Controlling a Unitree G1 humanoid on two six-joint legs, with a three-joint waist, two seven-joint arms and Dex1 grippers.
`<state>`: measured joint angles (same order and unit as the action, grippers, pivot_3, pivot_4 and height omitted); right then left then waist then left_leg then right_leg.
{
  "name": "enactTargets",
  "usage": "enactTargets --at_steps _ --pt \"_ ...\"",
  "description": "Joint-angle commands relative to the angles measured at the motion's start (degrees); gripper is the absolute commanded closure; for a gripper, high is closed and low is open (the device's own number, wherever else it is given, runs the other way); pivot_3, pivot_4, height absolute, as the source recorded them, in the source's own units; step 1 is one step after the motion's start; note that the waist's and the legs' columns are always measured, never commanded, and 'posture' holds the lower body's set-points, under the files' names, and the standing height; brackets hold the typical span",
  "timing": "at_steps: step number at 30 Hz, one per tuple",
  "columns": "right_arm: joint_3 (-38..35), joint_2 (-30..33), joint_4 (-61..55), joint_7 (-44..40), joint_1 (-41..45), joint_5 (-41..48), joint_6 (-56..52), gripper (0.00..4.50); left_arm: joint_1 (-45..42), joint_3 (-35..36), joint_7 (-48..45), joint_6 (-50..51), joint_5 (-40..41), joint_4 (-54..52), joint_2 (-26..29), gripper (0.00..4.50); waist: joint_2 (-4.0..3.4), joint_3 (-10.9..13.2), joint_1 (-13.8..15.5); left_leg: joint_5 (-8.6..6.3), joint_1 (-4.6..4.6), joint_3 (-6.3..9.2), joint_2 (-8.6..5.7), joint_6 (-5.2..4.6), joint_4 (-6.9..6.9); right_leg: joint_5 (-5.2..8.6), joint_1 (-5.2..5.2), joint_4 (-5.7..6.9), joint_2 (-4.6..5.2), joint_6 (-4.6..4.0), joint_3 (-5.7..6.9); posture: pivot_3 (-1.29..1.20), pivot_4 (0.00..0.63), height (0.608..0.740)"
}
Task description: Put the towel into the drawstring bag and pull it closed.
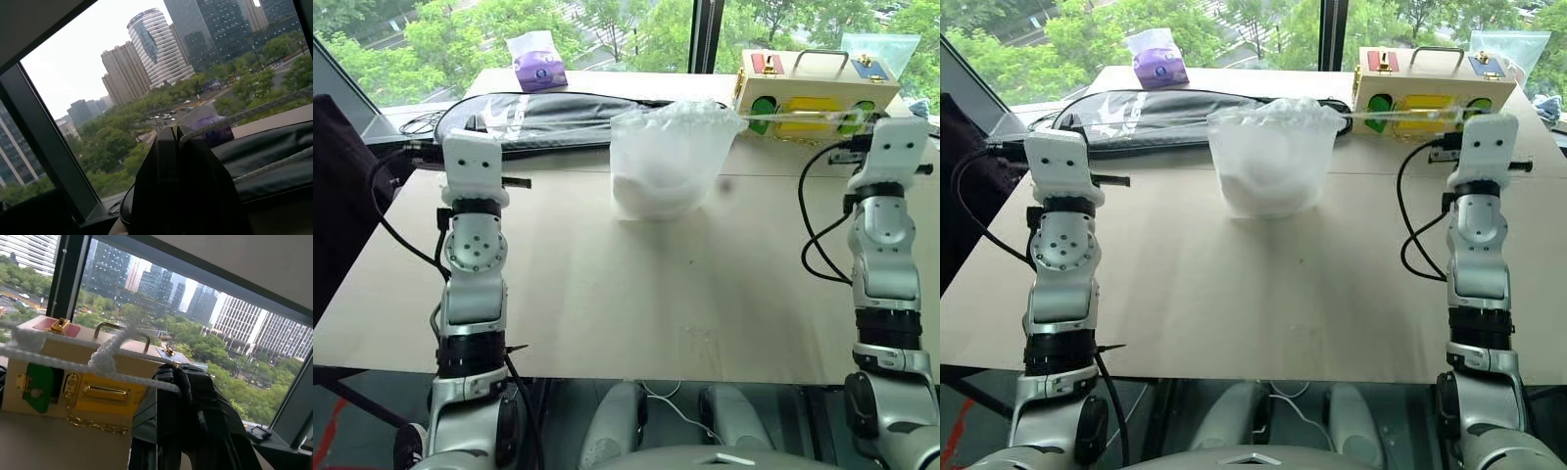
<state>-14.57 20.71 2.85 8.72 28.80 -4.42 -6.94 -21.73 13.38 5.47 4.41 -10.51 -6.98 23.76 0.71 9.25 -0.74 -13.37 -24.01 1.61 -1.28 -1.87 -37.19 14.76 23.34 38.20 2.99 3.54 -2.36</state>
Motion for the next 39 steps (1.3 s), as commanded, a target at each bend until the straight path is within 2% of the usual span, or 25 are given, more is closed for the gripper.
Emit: enactTargets --at_steps 1,6,12,15,19,24,28,32,35,37,39 --pt "-9.31 1.15 -1.38 7.31 -1.38 0.08 -2.71 4.5 2.15 7.39 6.51 3.76 -2.45 -2.11 0.11 4.47 0.0 0.0 0.0 0.0 0.01 0.0 0.0 0.0 0.0 0.0 0.0 0.03 0.0 0.0 0.0 0.0 0.15 0.74" --pt "-13.57 0.92 -0.96 13.43 -2.19 1.13 -5.25 4.5 2.56 12.14 12.61 8.48 -3.13 -0.98 0.06 4.47 0.0 0.0 -0.18 -0.03 0.12 -0.04 0.0 -0.05 -0.05 0.0 0.0 0.28 -0.1 0.0 -0.05 0.0 0.15 0.74" --pt "-16.9 -0.55 -0.75 19.01 -2.12 3.94 -7.23 4.5 2.09 13.17 15.7 8.83 -3.64 0.34 1.06 4.47 0.01 0.0 -0.1 -0.01 0.16 -0.07 -0.01 -0.04 -0.18 0.0 0.0 0.45 -0.12 0.0 -0.08 0.0 0.15 0.74" --pt "-16.48 -0.61 -0.72 18.84 -2.2 5.65 -7.59 4.5 1.64 13.45 16.3 8.39 -2.74 0.91 0.54 4.47 0.0 0.0 -0.11 -0.01 0.16 -0.07 -0.01 -0.04 -0.19 0.01 0.0 0.47 -0.12 0.0 -0.09 0.0 0.15 0.74" --pt "-13.98 -0.94 0.1 14.96 -1.52 9.65 -6.3 4.5 0.03 11.96 12.89 5.26 3.0 2.76 -1.34 4.47 0.01 0.0 -0.09 -0.01 0.17 -0.06 -0.01 -0.04 -0.2 0.01 0.0 0.5 -0.13 -0.01 -0.08 0.0 0.15 0.74" --pt "-1.31 -1.22 -2.12 -3.72 -1.43 15.87 -7.93 4.5 0.74 0.43 -7.38 3.71 17.76 1.04 -5.7 4.47 0.01 0.0 -0.22 -0.01 0.17 -0.1 -0.01 -0.05 -0.23 0.01 0.0 0.52 -0.15 -0.01 -0.1 0.0 0.15 0.74" --pt "6.71 -1.57 -8.81 -19.05 -6.09 21.6 -10.77 4.5 6.12 -7.77 -22.19 6.48 24.06 -5.61 -4.74 4.47 0.01 0.0 -0.45 -0.02 0.16 -0.11 0.04 -0.06 -0.22 0.01 -0.01 0.47 -0.18 -0.01 -0.11 0.0 0.15 0.74" --pt "14.48 3.28 -15.75 -33.45 -12.56 25.71 -16.99 4.5 10.93 -12.25 -31.07 9.13 26.86 -8.61 -2.26 4.47 0.0 0.0 -0.55 -0.02 0.15 -0.08 0.15 -0.06 -0.17 0.02 -0.01 0.4 -0.24 -0.03 -0.09 0.0 0.15 0.74" --pt "15.69 6.85 -16.85 -38.8 -14.96 26.16 -17.87 4.5 12.76 -12.39 -33.74 10.91 28.55 -10.33 -1.03 4.47 0.0 0.0 -0.37 -0.02 0.17 -0.07 0.13 -0.07 -0.21 0.02 -0.04 0.39 -0.2 -0.03 -0.09 0.0 0.15 0.74" --pt "15.42 8.77 -16.44 -41.15 -15.23 26.13 -18.02 3.8 13.31 -11.55 -34.44 11.46 28.7 -10.11 -0.05 4.5 0.01 0.01 -0.19 -0.02 0.22 -0.06 0.12 -0.08 -0.28 0.02 -0.13 0.34 -0.19 -0.04 -0.06 0.0 0.15 0.74" --pt "14.89 10.12 -15.69 -42.87 -14.97 26.26 -18.34 3.13 13.34 -10.25 -34.55 11.16 28.08 -8.77 0.97 3.95 0.01 0.01 -0.18 -0.02 0.29 -0.01 0.13 -0.08 -0.33 0.02 -0.23 0.34 -0.21 -0.04 -0.03 0.0 0.15 0.74"
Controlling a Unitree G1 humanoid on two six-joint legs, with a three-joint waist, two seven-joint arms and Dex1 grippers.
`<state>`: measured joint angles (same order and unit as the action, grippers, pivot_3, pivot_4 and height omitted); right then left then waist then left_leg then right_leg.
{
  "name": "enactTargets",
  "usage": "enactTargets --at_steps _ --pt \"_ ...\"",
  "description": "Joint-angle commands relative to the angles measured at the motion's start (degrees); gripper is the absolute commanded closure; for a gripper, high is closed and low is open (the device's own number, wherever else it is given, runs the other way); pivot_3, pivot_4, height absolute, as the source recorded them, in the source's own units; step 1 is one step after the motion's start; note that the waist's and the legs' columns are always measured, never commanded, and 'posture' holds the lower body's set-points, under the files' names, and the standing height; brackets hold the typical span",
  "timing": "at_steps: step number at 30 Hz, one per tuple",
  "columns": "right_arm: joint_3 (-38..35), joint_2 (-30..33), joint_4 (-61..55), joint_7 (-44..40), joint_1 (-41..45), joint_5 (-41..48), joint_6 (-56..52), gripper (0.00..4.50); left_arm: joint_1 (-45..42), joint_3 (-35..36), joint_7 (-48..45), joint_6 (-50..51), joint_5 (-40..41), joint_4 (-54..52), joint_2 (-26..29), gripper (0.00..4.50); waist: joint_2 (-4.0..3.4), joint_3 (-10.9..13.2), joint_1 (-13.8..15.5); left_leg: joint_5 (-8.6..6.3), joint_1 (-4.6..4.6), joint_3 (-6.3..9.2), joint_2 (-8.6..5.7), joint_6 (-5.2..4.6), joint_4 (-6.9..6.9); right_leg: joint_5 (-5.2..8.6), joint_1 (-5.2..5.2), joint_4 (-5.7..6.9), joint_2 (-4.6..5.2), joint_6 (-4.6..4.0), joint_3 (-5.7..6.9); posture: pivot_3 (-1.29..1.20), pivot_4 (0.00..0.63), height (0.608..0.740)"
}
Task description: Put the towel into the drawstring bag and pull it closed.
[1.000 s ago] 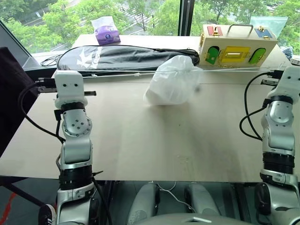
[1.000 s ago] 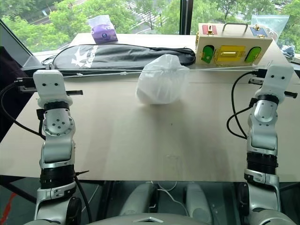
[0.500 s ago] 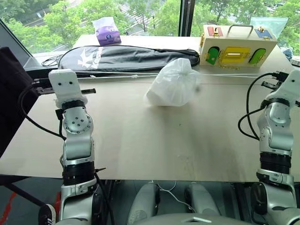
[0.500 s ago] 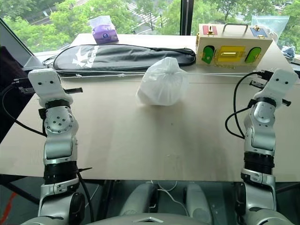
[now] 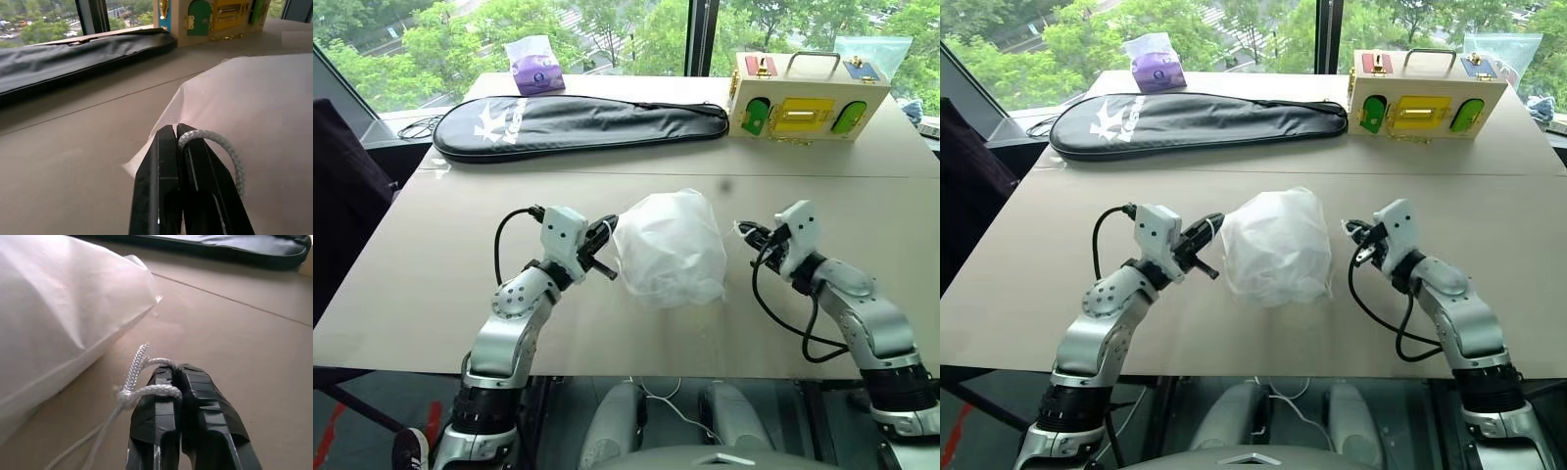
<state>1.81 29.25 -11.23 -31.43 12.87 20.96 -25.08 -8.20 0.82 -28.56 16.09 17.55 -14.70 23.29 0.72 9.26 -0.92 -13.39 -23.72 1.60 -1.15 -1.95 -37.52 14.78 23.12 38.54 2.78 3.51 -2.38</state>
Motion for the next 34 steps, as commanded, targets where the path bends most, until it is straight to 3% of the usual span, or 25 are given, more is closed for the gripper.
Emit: enactTargets --at_steps 1,6,9,17,24,34 --pt "-1.61 2.23 -1.13 -3.42 1.14 0.56 -0.06 2.56 -0.27 2.83 -1.32 -0.61 0.35 -0.38 2.08 3.64 0.0 0.0 0.0 0.0 0.02 0.01 0.01 0.0 0.0 0.0 -0.02 0.0 -0.01 0.0 0.01 0.0 0.15 0.74" --pt "-2.26 7.35 0.58 -9.4 -0.02 1.13 -2.27 0.26 0.42 5.7 -7.3 1.3 4.19 1.63 6.18 1.4 0.0 0.0 0.12 0.0 0.0 0.03 0.04 0.01 0.0 0.0 -0.01 -0.02 -0.05 -0.01 0.02 0.0 0.15 0.74" --pt "-3.57 11.29 1.55 -14.81 -2.54 2.01 -1.44 0.25 3.19 8.67 -13.4 4.73 8.89 2.3 10.17 0.03 0.0 0.0 0.13 -0.01 -0.06 0.03 0.03 0.0 0.04 0.01 -0.01 -0.13 0.0 0.0 0.06 0.0 0.15 0.74" --pt "-8.15 17.48 11.59 -27.17 -9.95 0.9 10.41 0.25 14.06 11.82 -27.57 3.23 9.09 6.71 21.77 0.03 -0.03 0.02 0.16 -0.04 0.0 0.05 0.07 -0.04 0.24 0.01 -0.15 -0.54 0.23 -0.02 0.14 0.0 0.15 0.74" --pt "-15.31 18.28 17.95 -32.71 -12.57 4.42 14.93 0.25 17.98 14.79 -29.82 -2.35 7.35 9.69 22.63 0.03 -0.04 0.02 0.39 -0.05 0.07 0.21 0.08 -0.06 0.16 0.07 -0.42 -0.69 0.41 -0.13 0.1 0.0 0.15 0.74" --pt "-18.61 13.22 16.86 -35.4 -13.01 8.77 19.04 0.25 17.5 16.26 -24.84 -8.86 3.18 12.93 20.67 0.03 -0.09 0.03 0.26 -0.06 0.06 0.24 0.2 -0.04 0.21 0.11 -0.4 -0.68 0.42 -0.23 0.07 0.0 0.15 0.74"
